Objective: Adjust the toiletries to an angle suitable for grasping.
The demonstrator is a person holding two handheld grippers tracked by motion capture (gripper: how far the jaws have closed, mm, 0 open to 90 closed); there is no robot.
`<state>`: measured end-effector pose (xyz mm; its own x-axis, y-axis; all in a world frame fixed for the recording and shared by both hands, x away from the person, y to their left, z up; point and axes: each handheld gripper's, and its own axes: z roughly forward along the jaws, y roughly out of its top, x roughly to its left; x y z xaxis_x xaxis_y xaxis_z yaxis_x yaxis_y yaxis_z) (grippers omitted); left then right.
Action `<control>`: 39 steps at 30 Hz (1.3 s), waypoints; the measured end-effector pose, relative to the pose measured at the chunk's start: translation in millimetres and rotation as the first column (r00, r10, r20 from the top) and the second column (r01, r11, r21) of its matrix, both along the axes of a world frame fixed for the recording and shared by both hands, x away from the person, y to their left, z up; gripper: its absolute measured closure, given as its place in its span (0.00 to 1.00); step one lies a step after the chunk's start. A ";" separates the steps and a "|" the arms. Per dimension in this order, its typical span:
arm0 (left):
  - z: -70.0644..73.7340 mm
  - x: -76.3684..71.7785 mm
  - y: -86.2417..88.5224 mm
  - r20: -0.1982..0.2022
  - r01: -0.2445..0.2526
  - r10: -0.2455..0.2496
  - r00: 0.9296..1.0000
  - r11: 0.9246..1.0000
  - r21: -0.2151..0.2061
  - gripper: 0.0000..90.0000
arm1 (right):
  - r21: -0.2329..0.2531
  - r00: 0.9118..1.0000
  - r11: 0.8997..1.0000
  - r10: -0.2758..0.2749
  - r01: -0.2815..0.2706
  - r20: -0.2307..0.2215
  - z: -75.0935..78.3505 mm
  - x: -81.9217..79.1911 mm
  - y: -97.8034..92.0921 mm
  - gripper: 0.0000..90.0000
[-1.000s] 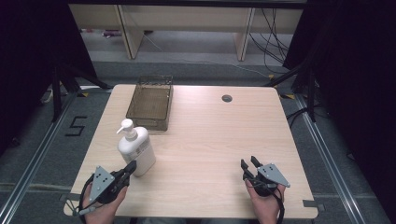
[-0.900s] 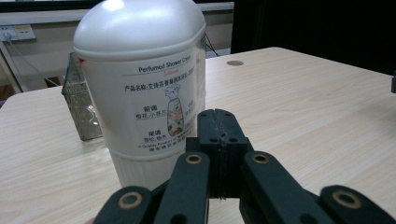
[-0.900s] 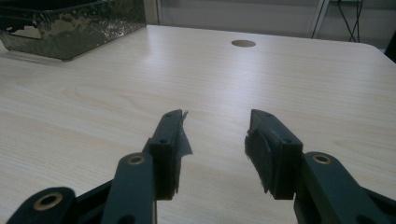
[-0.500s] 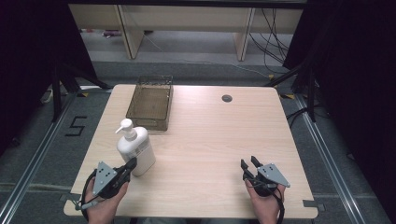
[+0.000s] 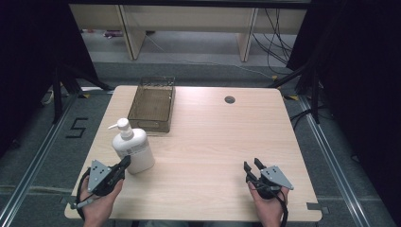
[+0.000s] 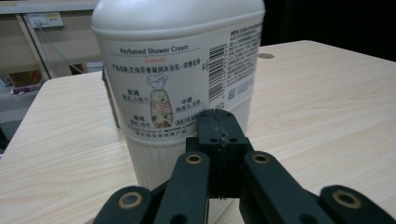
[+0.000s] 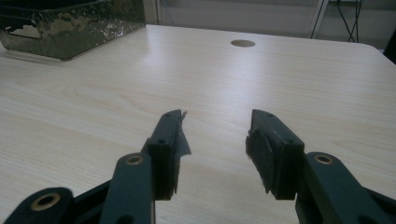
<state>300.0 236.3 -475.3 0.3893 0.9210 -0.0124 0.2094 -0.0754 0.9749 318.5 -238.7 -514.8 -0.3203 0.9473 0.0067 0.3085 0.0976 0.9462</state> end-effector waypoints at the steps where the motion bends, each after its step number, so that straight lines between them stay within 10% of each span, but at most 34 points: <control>1: -0.3 1.2 2.2 -0.003 -0.008 0.008 1.000 1.000 -0.004 1.00 | 0.000 1.000 1.000 -0.001 0.001 0.000 0.0 0.0 0.0 0.61; 39: -6.7 3.3 14.5 0.003 -0.050 0.050 0.999 0.998 -0.036 0.95 | -0.007 1.000 1.000 -0.009 0.009 0.001 0.4 -1.8 1.0 0.59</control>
